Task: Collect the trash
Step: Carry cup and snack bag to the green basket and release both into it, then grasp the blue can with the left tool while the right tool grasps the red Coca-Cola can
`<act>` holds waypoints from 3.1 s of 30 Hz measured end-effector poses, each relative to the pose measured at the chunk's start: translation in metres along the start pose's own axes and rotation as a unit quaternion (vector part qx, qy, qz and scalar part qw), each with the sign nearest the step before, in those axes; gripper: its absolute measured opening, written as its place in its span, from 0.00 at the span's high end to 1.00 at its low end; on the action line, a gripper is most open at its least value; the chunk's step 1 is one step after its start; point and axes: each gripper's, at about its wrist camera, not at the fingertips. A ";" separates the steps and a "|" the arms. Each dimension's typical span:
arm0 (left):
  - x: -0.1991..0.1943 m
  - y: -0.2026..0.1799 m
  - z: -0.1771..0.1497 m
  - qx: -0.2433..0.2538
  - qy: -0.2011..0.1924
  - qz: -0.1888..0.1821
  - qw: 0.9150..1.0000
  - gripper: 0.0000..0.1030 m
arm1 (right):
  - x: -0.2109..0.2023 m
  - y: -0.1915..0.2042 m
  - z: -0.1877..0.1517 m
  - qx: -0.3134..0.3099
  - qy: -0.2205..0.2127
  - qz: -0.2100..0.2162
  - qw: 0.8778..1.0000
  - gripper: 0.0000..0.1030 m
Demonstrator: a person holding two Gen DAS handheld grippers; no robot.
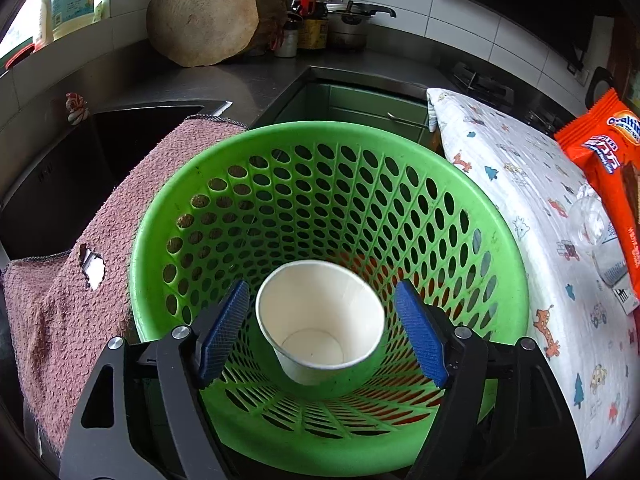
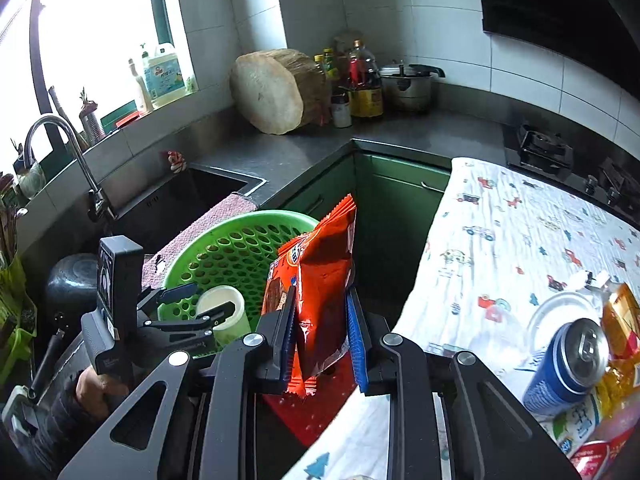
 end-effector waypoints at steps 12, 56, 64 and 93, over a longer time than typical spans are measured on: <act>-0.026 0.019 0.002 -0.036 -0.027 -0.004 0.999 0.17 | 0.079 0.025 0.013 0.000 0.039 0.033 0.999 0.77; -0.060 -0.023 -0.005 -0.029 -0.050 -0.040 0.998 0.14 | -0.030 -0.030 -0.066 0.018 0.005 -0.072 0.997 0.11; -0.063 -0.082 -0.015 0.010 -0.045 -0.082 0.996 0.10 | -0.110 -0.095 -0.127 0.072 0.012 -0.162 0.984 0.10; -0.027 -0.297 -0.039 0.182 0.029 -0.239 0.953 0.05 | -0.104 -0.174 -0.223 0.198 0.104 -0.158 0.962 0.23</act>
Point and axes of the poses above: each gripper's, at about its wrist camera, not at the fingertips, and x roughly the way its jaws point, y to its left, z to its top, and after that the axes turned 10 degrees about -x, right-handed
